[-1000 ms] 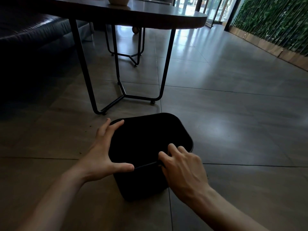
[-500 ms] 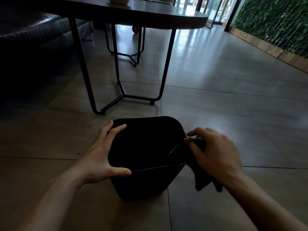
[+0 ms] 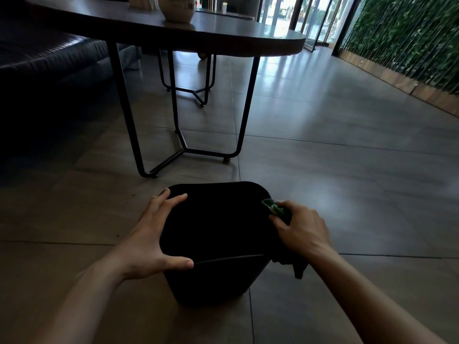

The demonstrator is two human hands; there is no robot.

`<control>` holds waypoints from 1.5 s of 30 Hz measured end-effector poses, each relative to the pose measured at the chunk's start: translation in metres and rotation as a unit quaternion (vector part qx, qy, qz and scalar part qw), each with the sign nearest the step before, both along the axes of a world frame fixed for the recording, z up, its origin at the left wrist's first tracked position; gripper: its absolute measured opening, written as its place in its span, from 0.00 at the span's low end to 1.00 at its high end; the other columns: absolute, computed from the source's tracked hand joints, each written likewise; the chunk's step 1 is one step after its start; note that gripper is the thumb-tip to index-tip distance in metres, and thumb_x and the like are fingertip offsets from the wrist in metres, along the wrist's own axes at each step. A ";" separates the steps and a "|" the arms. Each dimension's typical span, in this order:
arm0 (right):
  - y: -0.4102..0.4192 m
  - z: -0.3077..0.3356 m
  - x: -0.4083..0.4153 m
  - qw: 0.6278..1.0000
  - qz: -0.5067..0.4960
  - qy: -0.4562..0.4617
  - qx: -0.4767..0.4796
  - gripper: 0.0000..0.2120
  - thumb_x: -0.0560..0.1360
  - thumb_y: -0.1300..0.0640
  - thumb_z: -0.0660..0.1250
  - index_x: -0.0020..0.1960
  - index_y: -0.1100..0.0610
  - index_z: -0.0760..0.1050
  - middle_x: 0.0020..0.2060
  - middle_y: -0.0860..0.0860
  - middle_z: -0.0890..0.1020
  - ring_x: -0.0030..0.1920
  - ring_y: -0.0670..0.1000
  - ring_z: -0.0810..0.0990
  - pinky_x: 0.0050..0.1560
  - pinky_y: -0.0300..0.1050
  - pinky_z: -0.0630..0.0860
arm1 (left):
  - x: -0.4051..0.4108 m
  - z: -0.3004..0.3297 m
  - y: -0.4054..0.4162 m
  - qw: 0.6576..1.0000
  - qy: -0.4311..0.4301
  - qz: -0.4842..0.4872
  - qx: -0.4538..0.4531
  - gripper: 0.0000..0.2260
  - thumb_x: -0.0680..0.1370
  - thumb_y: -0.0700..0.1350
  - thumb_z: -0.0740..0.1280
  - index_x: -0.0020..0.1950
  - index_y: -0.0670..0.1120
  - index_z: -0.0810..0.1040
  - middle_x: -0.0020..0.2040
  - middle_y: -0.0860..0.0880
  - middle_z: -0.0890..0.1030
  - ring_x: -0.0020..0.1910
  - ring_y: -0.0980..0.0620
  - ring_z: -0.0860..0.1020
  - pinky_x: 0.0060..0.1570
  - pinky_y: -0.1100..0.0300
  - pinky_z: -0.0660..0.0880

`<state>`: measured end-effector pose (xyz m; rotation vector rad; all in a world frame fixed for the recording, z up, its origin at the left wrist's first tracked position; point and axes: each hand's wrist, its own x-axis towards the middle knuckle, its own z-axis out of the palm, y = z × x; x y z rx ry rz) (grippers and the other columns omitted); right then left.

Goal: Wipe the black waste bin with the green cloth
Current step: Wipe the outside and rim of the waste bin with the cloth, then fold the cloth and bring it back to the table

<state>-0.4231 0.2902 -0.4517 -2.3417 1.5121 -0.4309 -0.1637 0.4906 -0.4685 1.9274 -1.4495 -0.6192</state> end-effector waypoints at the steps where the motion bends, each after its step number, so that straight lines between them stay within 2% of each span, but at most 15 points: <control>1: 0.000 0.000 -0.002 1.000 0.005 0.003 -0.001 0.18 0.77 0.45 0.70 0.66 0.44 0.78 0.55 0.50 0.85 0.55 0.57 0.83 0.51 0.50 0.81 | 0.000 0.001 0.000 1.000 -0.002 -0.001 0.002 0.55 0.55 0.63 0.82 0.74 0.75 0.52 0.79 0.68 0.43 0.81 0.56 0.44 0.77 0.44 0.59; 5: 0.007 -0.003 -0.010 1.000 0.017 0.009 -0.015 0.17 0.76 0.46 0.70 0.64 0.45 0.79 0.55 0.48 0.85 0.54 0.56 0.83 0.50 0.51 0.81 | 0.000 0.004 -0.001 1.000 -0.011 -0.004 -0.005 0.56 0.54 0.63 0.82 0.75 0.73 0.53 0.79 0.66 0.46 0.80 0.58 0.51 0.74 0.53 0.60; 10: 0.018 -0.009 -0.014 0.999 0.049 -0.003 -0.012 0.23 0.77 0.45 0.69 0.71 0.47 0.73 0.58 0.48 0.80 0.55 0.54 0.81 0.55 0.53 0.80 | -0.004 0.007 0.001 1.000 -0.013 -0.005 0.001 0.55 0.55 0.62 0.81 0.75 0.72 0.53 0.80 0.65 0.47 0.79 0.57 0.52 0.75 0.50 0.61; 13: 0.018 -0.006 -0.020 0.997 0.061 -0.017 0.047 0.30 0.75 0.45 0.70 0.75 0.46 0.68 0.59 0.47 0.75 0.57 0.52 0.79 0.58 0.50 0.79 | -0.006 0.009 0.001 1.000 -0.011 -0.005 0.005 0.54 0.56 0.61 0.81 0.75 0.73 0.54 0.79 0.66 0.47 0.79 0.58 0.52 0.75 0.51 0.62; 17: 0.018 0.007 -0.035 0.980 0.065 -0.065 0.176 0.36 0.71 0.50 0.74 0.76 0.43 0.64 0.57 0.45 0.66 0.58 0.49 0.75 0.62 0.45 0.77 | -0.012 0.013 0.002 0.999 -0.040 -0.012 -0.004 0.51 0.60 0.61 0.80 0.75 0.73 0.53 0.79 0.67 0.47 0.79 0.59 0.51 0.74 0.53 0.61; 19: 0.017 0.020 -0.041 0.978 0.048 -0.077 0.187 0.37 0.71 0.55 0.75 0.76 0.45 0.65 0.58 0.46 0.67 0.59 0.49 0.74 0.63 0.44 0.77 | -0.018 0.019 0.000 0.999 -0.047 -0.010 -0.019 0.49 0.61 0.64 0.78 0.75 0.73 0.54 0.79 0.68 0.48 0.80 0.59 0.52 0.75 0.51 0.61; 24: 0.030 0.059 -0.026 0.986 0.064 -0.114 0.102 0.34 0.68 0.62 0.76 0.70 0.51 0.68 0.54 0.46 0.74 0.55 0.49 0.77 0.60 0.48 0.80 | -0.049 0.037 -0.013 0.993 -0.046 -0.007 -0.111 0.49 0.60 0.66 0.78 0.76 0.70 0.55 0.78 0.67 0.55 0.78 0.61 0.57 0.74 0.50 0.64; 28: 0.060 0.072 0.004 0.952 0.141 -0.187 0.197 0.32 0.68 0.60 0.78 0.65 0.46 0.68 0.54 0.40 0.76 0.55 0.45 0.79 0.53 0.44 0.84 | -0.077 0.045 -0.024 0.989 -0.021 -0.040 -0.143 0.56 0.57 0.64 0.81 0.78 0.70 0.51 0.77 0.69 0.58 0.75 0.64 0.62 0.68 0.58 0.68; 31: 0.076 0.070 0.018 0.912 0.192 -0.241 0.269 0.32 0.66 0.59 0.80 0.62 0.43 0.68 0.56 0.41 0.77 0.56 0.45 0.81 0.50 0.46 0.85 | -0.085 0.045 -0.027 0.987 -0.002 -0.060 -0.151 0.53 0.61 0.58 0.82 0.77 0.70 0.52 0.72 0.69 0.68 0.68 0.66 0.72 0.63 0.62 0.74; 34: 0.072 0.071 0.012 0.926 0.197 -0.237 0.216 0.29 0.65 0.61 0.80 0.57 0.45 0.70 0.53 0.46 0.79 0.51 0.47 0.83 0.45 0.47 0.85 | -0.079 0.045 -0.022 0.982 -0.038 -0.046 -0.182 0.42 0.67 0.44 0.80 0.73 0.67 0.64 0.61 0.66 0.78 0.58 0.65 0.79 0.55 0.61 0.79; 36: 0.065 0.074 0.003 0.938 0.213 -0.205 0.180 0.26 0.65 0.63 0.80 0.54 0.44 0.72 0.50 0.47 0.80 0.45 0.48 0.83 0.41 0.49 0.85 | -0.076 0.047 -0.019 0.977 -0.065 -0.027 -0.202 0.33 0.68 0.37 0.76 0.66 0.63 0.72 0.55 0.64 0.81 0.54 0.64 0.81 0.50 0.61 0.80; 38: 0.060 0.077 -0.004 0.947 0.246 -0.161 0.131 0.24 0.66 0.64 0.78 0.52 0.44 0.73 0.48 0.46 0.80 0.44 0.47 0.82 0.40 0.48 0.83 | -0.076 0.049 -0.017 0.974 -0.084 -0.021 -0.208 0.29 0.68 0.33 0.74 0.60 0.60 0.76 0.52 0.63 0.82 0.52 0.64 0.81 0.46 0.64 0.79; 40: 0.056 0.077 -0.009 0.952 0.287 -0.102 0.041 0.23 0.67 0.64 0.75 0.53 0.44 0.72 0.49 0.43 0.78 0.45 0.46 0.80 0.43 0.49 0.81 | -0.077 0.050 -0.016 0.972 -0.096 -0.007 -0.214 0.29 0.67 0.30 0.73 0.57 0.59 0.77 0.53 0.65 0.82 0.54 0.66 0.81 0.49 0.67 0.79; 43: 0.055 0.072 -0.012 0.948 0.309 -0.002 -0.078 0.22 0.71 0.64 0.70 0.58 0.44 0.70 0.52 0.44 0.76 0.46 0.51 0.78 0.44 0.52 0.79 | -0.074 0.047 -0.017 0.970 -0.089 0.015 -0.224 0.28 0.64 0.27 0.73 0.53 0.56 0.78 0.56 0.64 0.83 0.59 0.67 0.80 0.56 0.61 0.80; 45: 0.056 0.067 -0.012 0.939 0.311 0.046 -0.136 0.19 0.74 0.62 0.68 0.60 0.46 0.69 0.52 0.46 0.75 0.46 0.53 0.78 0.43 0.53 0.78 | -0.072 0.044 -0.018 0.970 -0.094 0.022 -0.224 0.27 0.62 0.25 0.72 0.50 0.53 0.79 0.56 0.63 0.84 0.59 0.66 0.80 0.55 0.58 0.81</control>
